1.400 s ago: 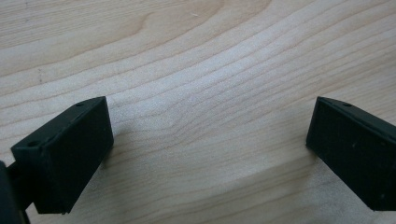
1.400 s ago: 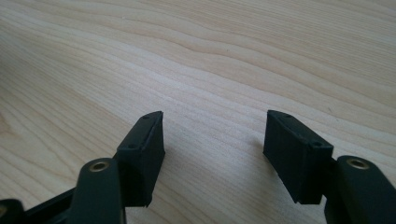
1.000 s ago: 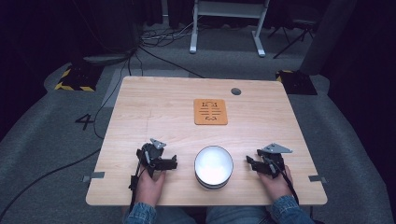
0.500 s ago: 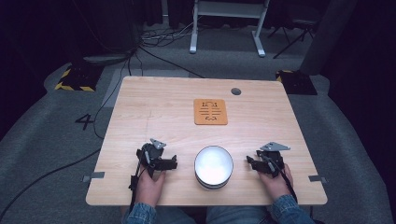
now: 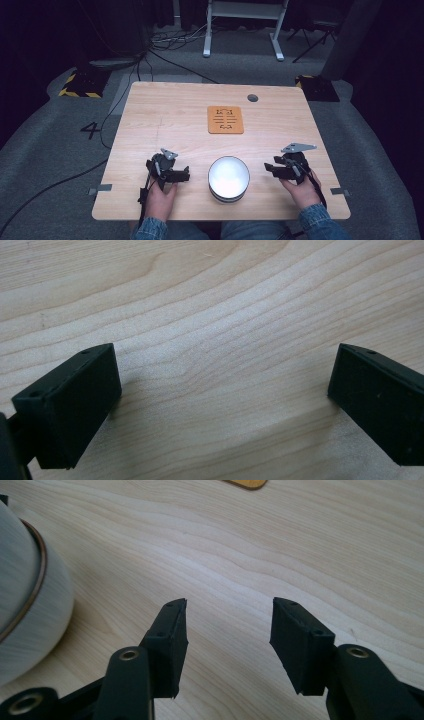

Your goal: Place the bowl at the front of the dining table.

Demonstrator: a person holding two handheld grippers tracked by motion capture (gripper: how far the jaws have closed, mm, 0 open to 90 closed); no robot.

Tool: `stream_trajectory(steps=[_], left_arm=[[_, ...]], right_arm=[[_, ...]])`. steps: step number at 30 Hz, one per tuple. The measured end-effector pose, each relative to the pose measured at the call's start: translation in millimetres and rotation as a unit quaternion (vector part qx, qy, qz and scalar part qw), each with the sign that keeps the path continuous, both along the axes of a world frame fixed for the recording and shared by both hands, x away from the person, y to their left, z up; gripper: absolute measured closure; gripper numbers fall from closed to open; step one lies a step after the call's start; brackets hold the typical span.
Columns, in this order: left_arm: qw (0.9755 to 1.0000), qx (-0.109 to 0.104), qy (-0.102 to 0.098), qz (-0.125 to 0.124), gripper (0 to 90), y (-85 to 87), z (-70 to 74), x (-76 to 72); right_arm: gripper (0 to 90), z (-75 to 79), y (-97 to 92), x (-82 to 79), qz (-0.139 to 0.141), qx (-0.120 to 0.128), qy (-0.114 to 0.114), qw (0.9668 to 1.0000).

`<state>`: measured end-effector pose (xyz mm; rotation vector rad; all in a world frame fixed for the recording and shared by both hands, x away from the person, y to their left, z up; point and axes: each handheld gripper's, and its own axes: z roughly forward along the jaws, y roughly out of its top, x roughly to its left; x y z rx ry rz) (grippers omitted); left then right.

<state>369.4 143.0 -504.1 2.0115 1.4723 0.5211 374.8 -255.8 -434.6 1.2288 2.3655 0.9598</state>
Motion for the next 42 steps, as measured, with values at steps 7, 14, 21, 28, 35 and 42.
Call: stream_trajectory(steps=[7, 14, 21, 28, 35, 42], left_arm=[[1.0, 0.0, 0.0, 0.0, 0.7, 0.0, 0.0, 0.0], [1.0, 0.0, 0.0, 0.0, 0.7, 0.0, 0.0, 0.0], [1.0, 0.0, 0.0, 0.0, 0.7, 0.0, 0.0, 0.0], [1.0, 0.0, 0.0, 0.0, 0.7, 0.0, 0.0, 0.0], [1.0, 0.0, 0.0, 0.0, 0.7, 0.0, 0.0, 0.0], [1.0, 0.0, 0.0, 0.0, 0.7, 0.0, 0.0, 0.0]], right_arm=[[49.5, 24.0, 12.5, -1.5, 0.018, 0.006, 0.001, 0.9998], [49.6, 42.0, 21.5, -1.4, 0.033, 0.012, 0.0, 0.9994], [49.2, 57.7, 31.9, -5.2, 0.05, 0.015, -0.001, 0.9986], [48.9, 71.5, 49.3, -10.3, 0.078, 0.013, -0.007, 0.9968], [48.7, 80.7, 61.9, -11.7, 0.098, 0.014, -0.007, 0.995], [48.5, 80.7, 76.7, -9.9, 0.122, 0.021, -0.004, 0.9923]])
